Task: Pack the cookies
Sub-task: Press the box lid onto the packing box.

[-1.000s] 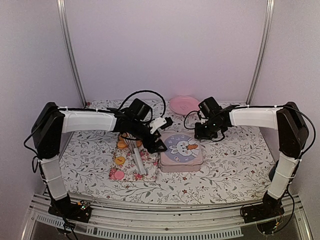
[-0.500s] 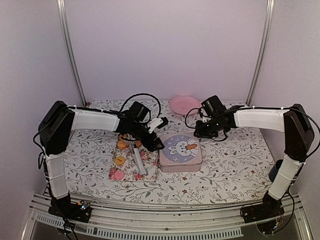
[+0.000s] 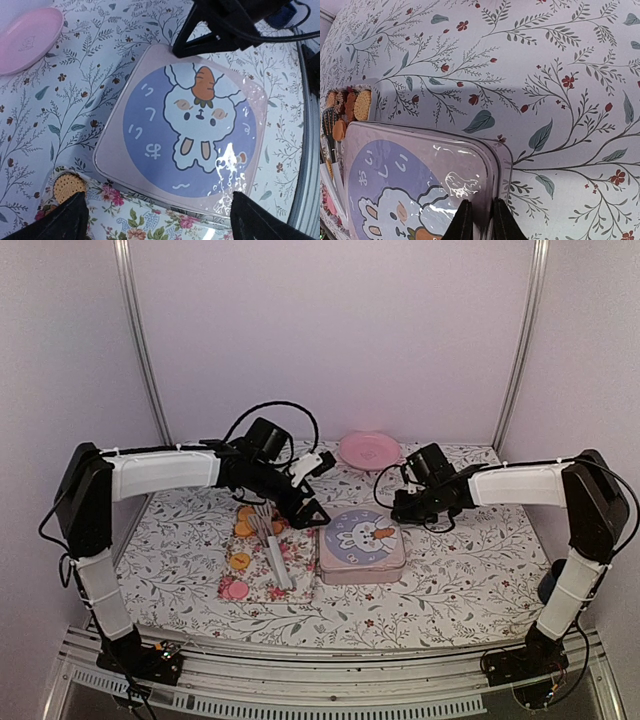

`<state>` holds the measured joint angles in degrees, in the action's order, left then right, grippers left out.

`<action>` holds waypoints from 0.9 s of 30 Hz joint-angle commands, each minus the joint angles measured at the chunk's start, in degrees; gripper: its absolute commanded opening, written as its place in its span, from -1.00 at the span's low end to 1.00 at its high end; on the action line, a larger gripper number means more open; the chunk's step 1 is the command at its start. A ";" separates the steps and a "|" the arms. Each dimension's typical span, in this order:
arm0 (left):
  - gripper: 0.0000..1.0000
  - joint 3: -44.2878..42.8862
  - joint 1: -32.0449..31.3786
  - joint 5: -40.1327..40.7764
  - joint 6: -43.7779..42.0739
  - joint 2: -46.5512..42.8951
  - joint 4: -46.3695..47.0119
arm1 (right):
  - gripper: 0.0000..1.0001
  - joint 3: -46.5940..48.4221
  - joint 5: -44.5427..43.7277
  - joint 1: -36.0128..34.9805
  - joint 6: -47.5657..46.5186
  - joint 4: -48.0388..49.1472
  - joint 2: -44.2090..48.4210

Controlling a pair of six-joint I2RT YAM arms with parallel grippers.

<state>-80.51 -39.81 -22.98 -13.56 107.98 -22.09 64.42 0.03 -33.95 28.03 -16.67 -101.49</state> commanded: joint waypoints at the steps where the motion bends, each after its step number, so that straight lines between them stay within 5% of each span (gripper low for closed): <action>1: 0.99 -0.11 0.33 -1.25 -1.46 -2.51 -2.11 | -0.69 -4.70 -3.86 1.02 -0.79 -2.62 -0.52; 5: 0.99 -0.20 -0.17 1.13 -0.17 -0.29 -2.47 | -0.64 -6.25 -5.76 0.38 -0.21 -2.45 5.27; 7: 0.99 -0.34 -0.22 1.20 -0.04 -0.34 -2.48 | -0.43 -6.81 -8.14 -1.20 0.08 -2.94 9.48; 14: 0.99 -0.32 1.18 0.49 -0.46 -2.33 -3.58 | -0.44 -9.24 -7.83 -8.37 2.97 -0.68 19.82; 27: 0.99 8.27 13.27 -1.55 -2.13 -12.78 -3.94 | -0.56 -25.38 -2.99 -11.13 11.60 7.42 17.24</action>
<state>-75.33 -30.72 -23.11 -14.17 100.40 -25.89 40.84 -3.70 -45.17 37.34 -9.96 -82.32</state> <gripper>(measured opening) 0.994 0.221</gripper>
